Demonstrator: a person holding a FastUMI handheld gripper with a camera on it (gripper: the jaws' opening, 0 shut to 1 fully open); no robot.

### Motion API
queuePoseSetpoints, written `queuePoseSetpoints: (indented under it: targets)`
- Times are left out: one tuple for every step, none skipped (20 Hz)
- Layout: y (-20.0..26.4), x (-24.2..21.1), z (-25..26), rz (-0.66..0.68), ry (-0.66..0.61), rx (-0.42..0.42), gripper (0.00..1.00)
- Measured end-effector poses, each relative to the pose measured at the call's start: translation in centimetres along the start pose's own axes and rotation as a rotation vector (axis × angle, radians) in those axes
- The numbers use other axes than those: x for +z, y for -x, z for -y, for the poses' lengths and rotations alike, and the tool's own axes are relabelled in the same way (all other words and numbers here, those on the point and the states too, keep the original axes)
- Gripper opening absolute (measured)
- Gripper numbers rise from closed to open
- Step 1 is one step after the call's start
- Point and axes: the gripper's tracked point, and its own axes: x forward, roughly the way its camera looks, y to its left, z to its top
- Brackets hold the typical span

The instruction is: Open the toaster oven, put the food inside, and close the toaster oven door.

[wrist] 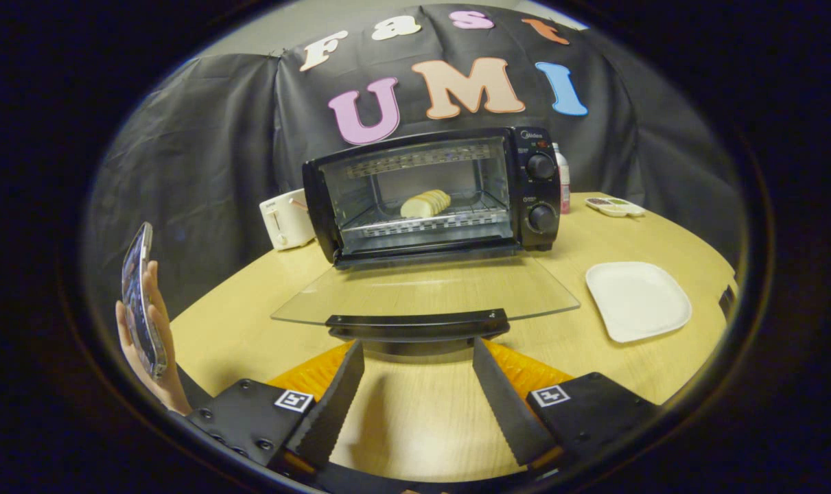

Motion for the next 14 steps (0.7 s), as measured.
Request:
queuePoseSetpoints:
  targets:
    - [0.0, 0.1, 0.1, 0.003, 0.008, -0.011, 0.99]
    - [0.0, 0.1, 0.1, 0.003, 0.014, -0.020, 0.99]
    - [0.0, 0.3, 0.1, 0.007, 0.018, -0.029, 0.99]
    - [0.1, 0.4, 0.1, 0.012, 0.022, -0.036, 0.99]
    - [0.1, 0.6, 0.0, 0.017, 0.027, -0.043, 0.99]
    - [0.2, 0.8, 0.0, 0.024, 0.031, -0.048, 0.99]
    - [0.3, 1.1, 0.0, 0.035, 0.035, -0.052, 0.99]
    - [0.4, 1.4, -0.1, 0.045, 0.040, -0.055, 0.99]
    - [0.5, 1.8, -0.2, 0.057, 0.047, -0.058, 0.99]
    - [0.6, 2.3, -0.3, 0.074, 0.054, -0.060, 0.99]
    - [0.8, 3.0, -0.3, 0.093, 0.059, -0.064, 0.99]
    - [0.8, 3.6, -0.3, 0.114, 0.066, -0.068, 0.99]
    - [0.8, 4.4, -0.4, 0.137, 0.078, -0.073, 0.99]
    - [0.9, 5.3, -0.3, 0.164, 0.090, -0.080, 0.99]
